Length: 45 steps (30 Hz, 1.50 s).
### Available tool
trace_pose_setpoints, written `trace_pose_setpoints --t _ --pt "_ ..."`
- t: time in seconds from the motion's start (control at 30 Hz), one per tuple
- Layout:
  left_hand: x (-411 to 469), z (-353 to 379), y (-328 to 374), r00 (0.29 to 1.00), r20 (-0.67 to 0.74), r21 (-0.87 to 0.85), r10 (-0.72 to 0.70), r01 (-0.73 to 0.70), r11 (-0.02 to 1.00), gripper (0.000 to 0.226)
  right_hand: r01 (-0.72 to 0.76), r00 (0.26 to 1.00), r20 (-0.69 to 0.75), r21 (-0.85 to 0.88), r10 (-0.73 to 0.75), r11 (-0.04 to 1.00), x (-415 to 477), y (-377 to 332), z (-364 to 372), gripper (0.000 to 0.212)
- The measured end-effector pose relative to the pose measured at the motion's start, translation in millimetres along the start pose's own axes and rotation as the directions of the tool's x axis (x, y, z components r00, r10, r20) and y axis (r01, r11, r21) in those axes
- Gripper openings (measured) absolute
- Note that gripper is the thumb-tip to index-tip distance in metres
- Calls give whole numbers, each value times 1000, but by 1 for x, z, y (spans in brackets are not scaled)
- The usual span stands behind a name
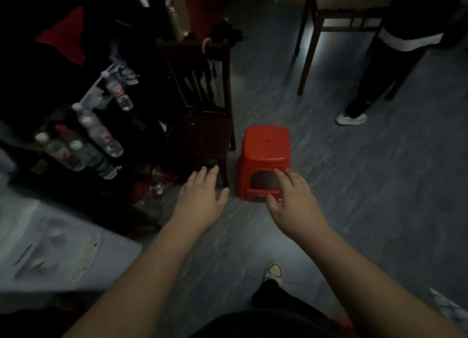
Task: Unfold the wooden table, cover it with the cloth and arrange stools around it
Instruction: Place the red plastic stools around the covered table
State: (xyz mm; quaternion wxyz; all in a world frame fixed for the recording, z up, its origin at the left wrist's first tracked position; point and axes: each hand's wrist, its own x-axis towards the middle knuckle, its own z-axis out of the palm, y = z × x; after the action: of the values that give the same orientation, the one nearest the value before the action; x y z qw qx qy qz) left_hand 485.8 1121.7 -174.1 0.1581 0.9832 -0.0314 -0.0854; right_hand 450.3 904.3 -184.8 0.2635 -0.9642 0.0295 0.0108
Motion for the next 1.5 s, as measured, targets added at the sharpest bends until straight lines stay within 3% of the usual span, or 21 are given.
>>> trace_pose_setpoints --t 0.1,0.37,0.67,0.87,0.97,1.17,1.27,1.37,1.5 --pt "73 3 33 998 16 -10 54 -54 998 68 -50 999 12 -7 50 999 67 28 -21 68" --pt "231 11 52 998 61 -46 29 -26 999 69 -104 994 21 -1 104 995 217 66 -35 67" --pt "419 48 40 980 179 -74 88 -76 994 68 -242 967 70 -26 243 970 377 104 18 66" --pt "516 111 33 949 305 -77 85 -65 995 69 -369 919 174 71 353 927 458 148 73 65" --pt "555 170 18 926 376 -83 31 0 997 70 -423 891 213 76 400 903 496 190 120 65" --pt "625 317 -16 915 385 -161 -120 194 968 78 -516 839 240 65 489 854 562 294 243 66" --pt "647 383 -34 894 389 -251 -221 334 909 92 -567 810 227 69 540 821 581 338 297 79" --pt "664 425 -50 879 398 -366 -263 415 833 102 -663 747 238 201 621 721 588 364 333 88" --pt "665 442 -53 868 400 -489 -295 474 732 88 -705 702 197 324 684 631 585 373 354 61"
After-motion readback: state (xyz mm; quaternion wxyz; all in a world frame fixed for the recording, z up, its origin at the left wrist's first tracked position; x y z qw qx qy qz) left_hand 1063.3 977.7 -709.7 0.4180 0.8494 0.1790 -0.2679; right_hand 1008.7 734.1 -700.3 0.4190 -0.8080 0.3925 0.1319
